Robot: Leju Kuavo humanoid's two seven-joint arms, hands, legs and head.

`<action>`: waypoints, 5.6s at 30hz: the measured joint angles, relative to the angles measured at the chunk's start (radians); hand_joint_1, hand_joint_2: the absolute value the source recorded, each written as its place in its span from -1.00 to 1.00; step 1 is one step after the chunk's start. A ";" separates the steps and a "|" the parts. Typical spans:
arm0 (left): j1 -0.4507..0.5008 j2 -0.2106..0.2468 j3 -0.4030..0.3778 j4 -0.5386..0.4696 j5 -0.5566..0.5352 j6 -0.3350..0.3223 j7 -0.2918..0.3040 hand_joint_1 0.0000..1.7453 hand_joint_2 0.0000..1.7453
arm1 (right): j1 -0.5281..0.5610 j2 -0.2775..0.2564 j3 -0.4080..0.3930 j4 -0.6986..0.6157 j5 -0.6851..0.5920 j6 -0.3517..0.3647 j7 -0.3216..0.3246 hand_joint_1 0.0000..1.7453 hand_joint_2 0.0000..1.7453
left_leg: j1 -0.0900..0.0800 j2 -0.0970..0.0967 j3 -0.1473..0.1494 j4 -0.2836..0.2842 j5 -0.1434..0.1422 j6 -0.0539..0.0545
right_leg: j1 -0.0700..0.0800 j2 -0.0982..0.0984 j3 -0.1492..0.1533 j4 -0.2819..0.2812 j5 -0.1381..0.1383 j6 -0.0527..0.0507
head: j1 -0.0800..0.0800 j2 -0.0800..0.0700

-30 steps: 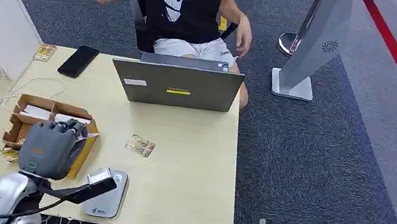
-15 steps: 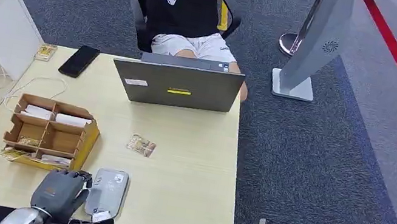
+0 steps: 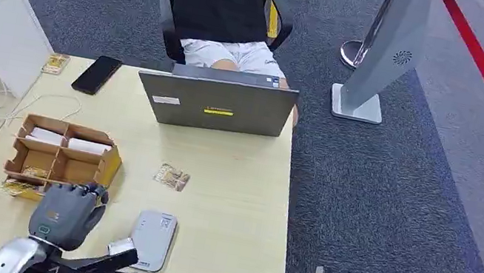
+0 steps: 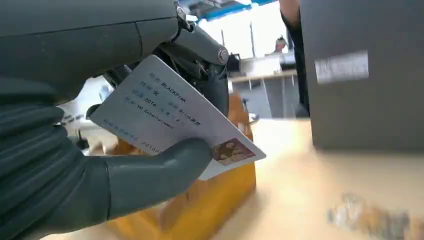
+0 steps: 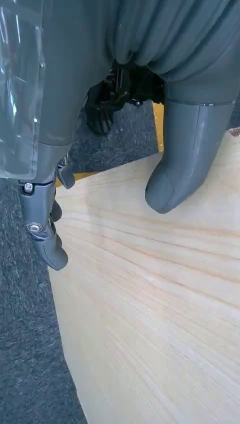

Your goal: Pass the card to the sensor for recognition and then transmit it.

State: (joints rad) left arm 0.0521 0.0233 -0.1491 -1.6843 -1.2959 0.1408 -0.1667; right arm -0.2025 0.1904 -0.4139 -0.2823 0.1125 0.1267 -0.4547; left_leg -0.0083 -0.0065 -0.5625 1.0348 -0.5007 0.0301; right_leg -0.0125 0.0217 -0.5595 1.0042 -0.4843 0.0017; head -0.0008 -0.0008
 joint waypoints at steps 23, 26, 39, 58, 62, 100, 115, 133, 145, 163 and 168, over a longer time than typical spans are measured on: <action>-0.181 0.027 0.073 -0.069 -0.031 -0.024 0.031 1.00 1.00 | -0.001 0.004 -0.003 -0.002 0.025 0.002 0.013 -1.00 1.00 | 0.000 0.001 0.000 0.000 0.001 -0.002 | 0.000 0.002 -0.001 0.001 0.000 0.000 | 0.000 0.000; -0.181 0.029 0.076 -0.069 -0.031 -0.024 0.031 1.00 1.00 | -0.002 0.004 -0.003 -0.002 0.025 0.002 0.013 -1.00 1.00 | 0.000 0.001 0.000 0.000 0.001 -0.002 | 0.000 0.002 -0.001 0.001 0.000 0.000 | 0.000 0.000; -0.326 0.102 0.149 0.094 -0.075 -0.032 0.041 1.00 1.00 | -0.009 0.009 0.001 -0.002 0.057 0.008 0.037 -1.00 1.00 | 0.001 0.002 0.000 0.000 0.004 -0.006 | 0.001 0.002 -0.002 0.002 0.002 -0.003 | 0.000 0.000; -0.394 0.148 0.247 0.275 -0.068 0.057 -0.026 -0.92 1.00 | -0.013 0.021 0.023 -0.002 0.070 0.020 0.026 -1.00 1.00 | 0.004 0.017 -0.003 -0.002 0.006 -0.012 | 0.006 0.018 -0.012 0.004 0.008 -0.012 | 0.000 0.000; -0.369 0.141 0.258 0.236 -0.058 0.060 -0.032 -1.00 1.00 | -0.011 0.021 0.023 -0.002 0.070 0.020 0.024 -1.00 1.00 | 0.005 0.018 -0.003 -0.002 0.005 -0.013 | 0.006 0.020 -0.013 0.004 0.008 -0.012 | 0.000 0.000; 0.150 0.270 0.158 -0.140 -0.057 -0.108 0.039 -1.00 1.00 | 0.015 0.018 0.011 -0.002 0.022 0.017 -0.024 -1.00 1.00 | 0.004 0.009 -0.008 -0.003 0.007 -0.015 | 0.006 0.009 -0.014 0.004 0.007 -0.013 | 0.000 0.000; 0.142 0.255 0.176 -0.104 -0.092 -0.067 0.037 -1.00 1.00 | 0.015 0.018 0.007 -0.002 0.042 0.016 -0.022 -1.00 1.00 | 0.004 0.007 -0.008 -0.002 0.007 -0.016 | 0.006 0.008 -0.014 0.004 0.007 -0.013 | 0.000 0.000; -0.015 0.121 0.184 0.104 -0.196 0.037 0.016 -1.00 1.00 | 0.013 0.021 0.009 -0.007 0.080 0.019 -0.011 -1.00 1.00 | 0.004 0.008 -0.008 -0.002 0.008 -0.017 | 0.006 0.008 -0.015 0.004 0.007 -0.013 | 0.000 0.000; -0.015 0.104 0.169 0.122 -0.188 0.039 0.022 1.00 1.00 | 0.014 0.021 0.009 -0.007 0.083 0.020 -0.014 -1.00 1.00 | 0.004 0.008 -0.008 -0.002 0.008 -0.017 | 0.006 0.008 -0.015 0.004 0.007 -0.013 | -0.001 0.000; -0.030 0.071 0.169 0.022 -0.164 0.155 0.000 1.00 1.00 | 0.014 0.021 0.009 -0.010 0.090 0.018 -0.008 -1.00 1.00 | 0.004 0.008 -0.007 -0.002 0.008 -0.017 | 0.006 0.008 -0.015 0.005 0.007 -0.013 | 0.000 0.000; -0.094 0.062 0.169 -0.091 -0.171 0.103 0.015 1.00 1.00 | 0.013 0.021 0.011 -0.011 0.098 0.018 -0.006 -1.00 1.00 | 0.004 0.008 -0.007 -0.002 0.008 -0.018 | 0.006 0.008 -0.015 0.005 0.008 -0.014 | -0.001 0.000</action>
State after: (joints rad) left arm -0.0416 0.0855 0.0198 -1.7753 -1.4667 0.2435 -0.1519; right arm -0.1893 0.2117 -0.4029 -0.2929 0.2106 0.1446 -0.4605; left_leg -0.0039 0.0011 -0.5699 1.0327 -0.4925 0.0123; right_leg -0.0062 0.0295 -0.5740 1.0088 -0.4762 -0.0121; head -0.0015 -0.0008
